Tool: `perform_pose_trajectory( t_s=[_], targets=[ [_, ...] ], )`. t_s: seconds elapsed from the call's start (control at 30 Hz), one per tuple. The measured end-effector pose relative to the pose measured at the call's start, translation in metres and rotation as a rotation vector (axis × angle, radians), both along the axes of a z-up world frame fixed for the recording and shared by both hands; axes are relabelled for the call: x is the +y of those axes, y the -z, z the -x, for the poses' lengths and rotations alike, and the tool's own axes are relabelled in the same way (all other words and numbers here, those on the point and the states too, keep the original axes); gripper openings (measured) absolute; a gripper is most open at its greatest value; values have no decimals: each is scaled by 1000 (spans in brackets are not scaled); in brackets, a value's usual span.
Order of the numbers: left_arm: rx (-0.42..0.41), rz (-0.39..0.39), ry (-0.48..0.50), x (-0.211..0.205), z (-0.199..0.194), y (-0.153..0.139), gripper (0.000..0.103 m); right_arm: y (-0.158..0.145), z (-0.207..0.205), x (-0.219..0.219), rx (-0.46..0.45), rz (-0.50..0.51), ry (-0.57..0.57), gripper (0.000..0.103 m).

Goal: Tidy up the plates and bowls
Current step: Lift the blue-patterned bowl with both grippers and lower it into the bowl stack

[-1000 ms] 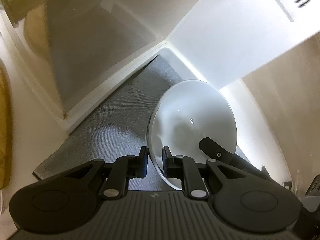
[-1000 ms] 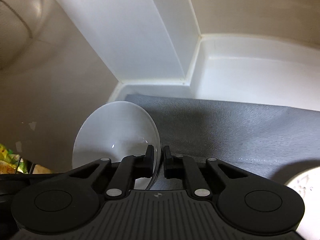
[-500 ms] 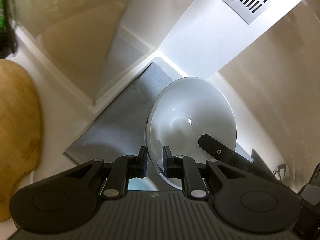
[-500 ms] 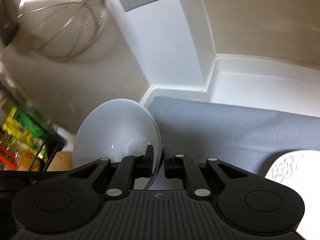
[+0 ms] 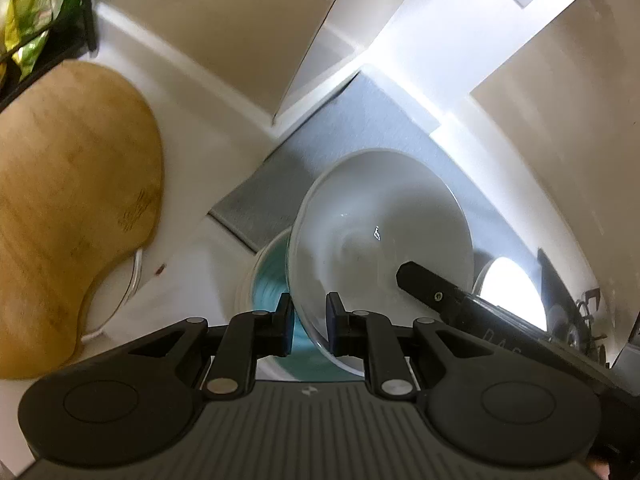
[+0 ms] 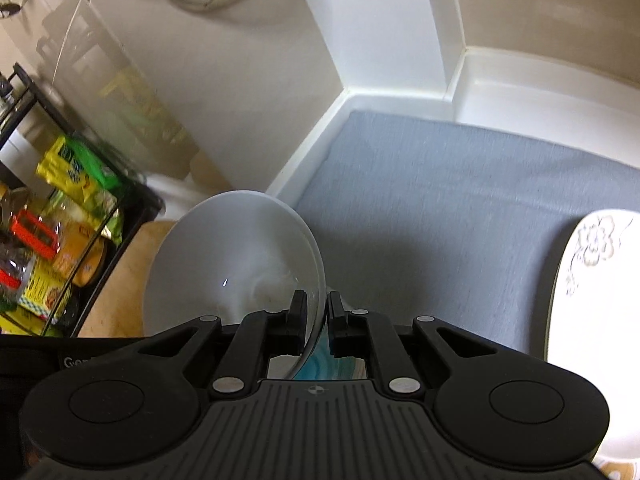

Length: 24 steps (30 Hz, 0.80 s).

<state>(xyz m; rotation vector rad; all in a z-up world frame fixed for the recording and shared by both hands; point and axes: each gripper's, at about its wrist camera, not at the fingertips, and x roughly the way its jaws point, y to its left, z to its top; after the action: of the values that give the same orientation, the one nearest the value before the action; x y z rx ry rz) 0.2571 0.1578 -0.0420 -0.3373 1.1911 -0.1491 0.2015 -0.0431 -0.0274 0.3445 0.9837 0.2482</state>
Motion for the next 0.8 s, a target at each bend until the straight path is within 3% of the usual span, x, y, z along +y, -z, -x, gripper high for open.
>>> perform_pose_trajectory(
  t_s=[0.23,0.57,0.8],
  targets=[
    [33,-7,12,2,6,15,18,9,8,4,35,10,-13,11],
    [31,-15,37,0,8,14,19,11,10,1,52,6,-11,11],
    [68,29,36,7,1,17,21,18,6,-2,102,-20,-14,10]
  ],
)
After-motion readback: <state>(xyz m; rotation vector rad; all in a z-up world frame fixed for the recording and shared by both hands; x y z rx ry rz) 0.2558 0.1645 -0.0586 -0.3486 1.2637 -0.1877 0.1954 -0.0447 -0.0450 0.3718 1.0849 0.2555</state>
